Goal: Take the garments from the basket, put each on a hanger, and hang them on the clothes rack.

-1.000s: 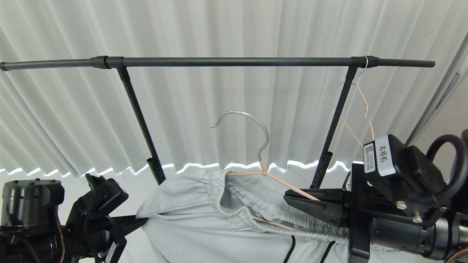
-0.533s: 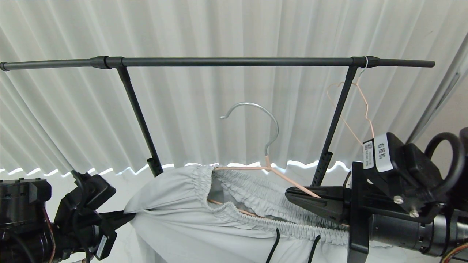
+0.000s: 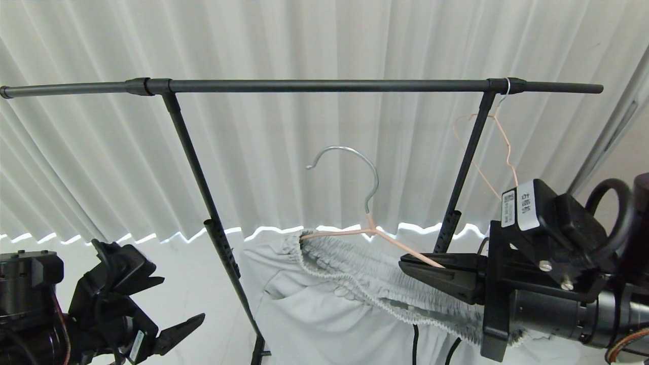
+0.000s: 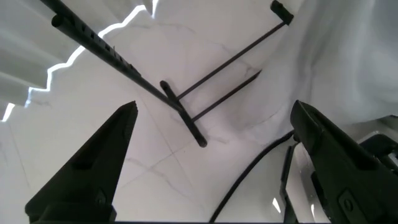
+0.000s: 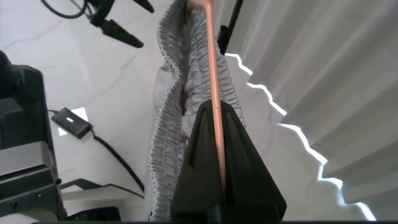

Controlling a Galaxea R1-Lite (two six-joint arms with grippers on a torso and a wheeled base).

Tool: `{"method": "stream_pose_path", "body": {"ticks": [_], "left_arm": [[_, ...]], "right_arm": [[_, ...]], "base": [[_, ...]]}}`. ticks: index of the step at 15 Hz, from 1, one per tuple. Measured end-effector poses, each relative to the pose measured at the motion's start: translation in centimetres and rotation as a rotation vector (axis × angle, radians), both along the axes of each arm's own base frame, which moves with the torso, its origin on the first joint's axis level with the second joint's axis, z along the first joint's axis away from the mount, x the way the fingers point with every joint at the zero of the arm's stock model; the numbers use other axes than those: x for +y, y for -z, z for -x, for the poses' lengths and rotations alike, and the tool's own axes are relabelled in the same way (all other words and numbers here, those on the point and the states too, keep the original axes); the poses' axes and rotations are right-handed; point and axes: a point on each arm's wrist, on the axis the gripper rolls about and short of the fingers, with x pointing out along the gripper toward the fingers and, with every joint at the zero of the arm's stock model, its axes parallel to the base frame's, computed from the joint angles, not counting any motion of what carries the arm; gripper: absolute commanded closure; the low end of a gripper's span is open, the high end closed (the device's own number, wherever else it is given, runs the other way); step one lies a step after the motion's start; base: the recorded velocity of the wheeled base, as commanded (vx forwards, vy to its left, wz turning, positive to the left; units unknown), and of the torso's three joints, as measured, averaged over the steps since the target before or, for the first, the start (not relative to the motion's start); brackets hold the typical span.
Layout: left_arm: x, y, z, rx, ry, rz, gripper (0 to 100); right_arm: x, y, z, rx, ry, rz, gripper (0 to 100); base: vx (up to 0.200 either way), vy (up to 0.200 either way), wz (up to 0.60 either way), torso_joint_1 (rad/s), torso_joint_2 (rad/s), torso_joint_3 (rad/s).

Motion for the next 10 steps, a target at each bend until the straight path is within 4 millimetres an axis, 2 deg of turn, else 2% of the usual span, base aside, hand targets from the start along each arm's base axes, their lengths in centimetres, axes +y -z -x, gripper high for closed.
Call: {"method": "stream_pose_path", "body": {"ticks": [4,10], "left_arm": [[-0.2,-0.2,1.6,-0.03,0.006,-0.004,0],[-0.2,-1.6,2.7,-0.127,0.004,-0.016,0]], "right_arm": [[-0.8,-0.1,-1.1,0.034,0.126,-0.024,100],[-1.5,-1.0,-2.3,0.067,0.308,-0.12,100]], "base": [[0.0,0.0,0.0,0.0,0.0,0.0],[0.0,0.0,0.0,0.0,0.0,0.0]]}}
